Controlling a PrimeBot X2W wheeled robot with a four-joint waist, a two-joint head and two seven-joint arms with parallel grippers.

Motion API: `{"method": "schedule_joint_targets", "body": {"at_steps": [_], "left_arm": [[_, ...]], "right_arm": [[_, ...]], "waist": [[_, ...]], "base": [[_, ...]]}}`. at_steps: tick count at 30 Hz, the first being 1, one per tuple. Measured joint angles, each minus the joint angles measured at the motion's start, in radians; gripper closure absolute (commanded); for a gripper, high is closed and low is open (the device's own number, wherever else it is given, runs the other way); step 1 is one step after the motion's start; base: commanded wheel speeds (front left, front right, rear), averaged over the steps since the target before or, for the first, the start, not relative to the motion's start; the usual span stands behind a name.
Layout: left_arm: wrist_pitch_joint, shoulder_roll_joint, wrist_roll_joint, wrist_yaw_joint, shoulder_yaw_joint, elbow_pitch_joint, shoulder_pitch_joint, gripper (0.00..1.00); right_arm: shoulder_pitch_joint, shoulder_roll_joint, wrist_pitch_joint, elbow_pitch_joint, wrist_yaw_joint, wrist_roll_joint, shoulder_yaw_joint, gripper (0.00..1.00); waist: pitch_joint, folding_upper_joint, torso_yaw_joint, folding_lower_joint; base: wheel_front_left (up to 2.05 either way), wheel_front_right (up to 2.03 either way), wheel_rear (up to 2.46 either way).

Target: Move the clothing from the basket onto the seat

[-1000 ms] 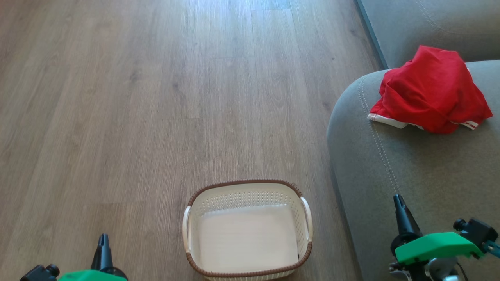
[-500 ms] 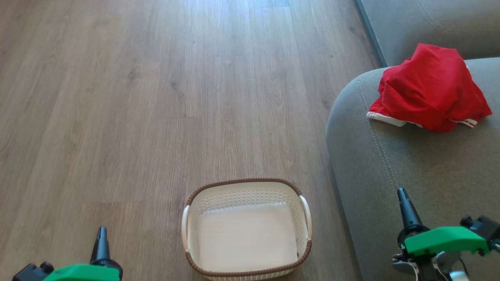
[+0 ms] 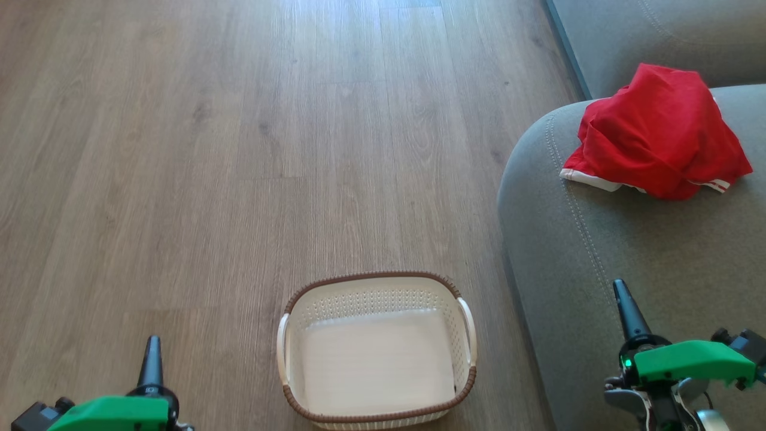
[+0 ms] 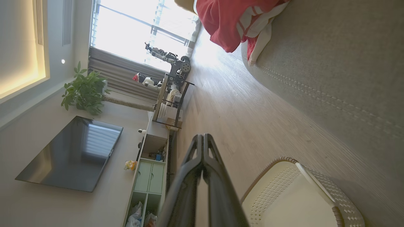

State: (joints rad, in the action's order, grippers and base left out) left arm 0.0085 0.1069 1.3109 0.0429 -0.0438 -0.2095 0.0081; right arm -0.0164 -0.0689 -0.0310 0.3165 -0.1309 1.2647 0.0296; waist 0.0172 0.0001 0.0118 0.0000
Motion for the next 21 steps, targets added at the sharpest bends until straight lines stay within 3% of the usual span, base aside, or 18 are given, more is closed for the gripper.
{"method": "schedule_joint_targets", "body": {"at_steps": [21], "left_arm": [[0.058, -0.036, 0.182, -0.048, 0.068, 0.011, -0.039, 1.00]], "right_arm": [[-0.038, -0.029, 0.036, -0.013, 0.000, 0.260, 0.000, 1.00]], "waist": [[-0.009, 0.0000, -0.008, 0.0000]], "base": [[0.00, 0.00, 0.00]]}}
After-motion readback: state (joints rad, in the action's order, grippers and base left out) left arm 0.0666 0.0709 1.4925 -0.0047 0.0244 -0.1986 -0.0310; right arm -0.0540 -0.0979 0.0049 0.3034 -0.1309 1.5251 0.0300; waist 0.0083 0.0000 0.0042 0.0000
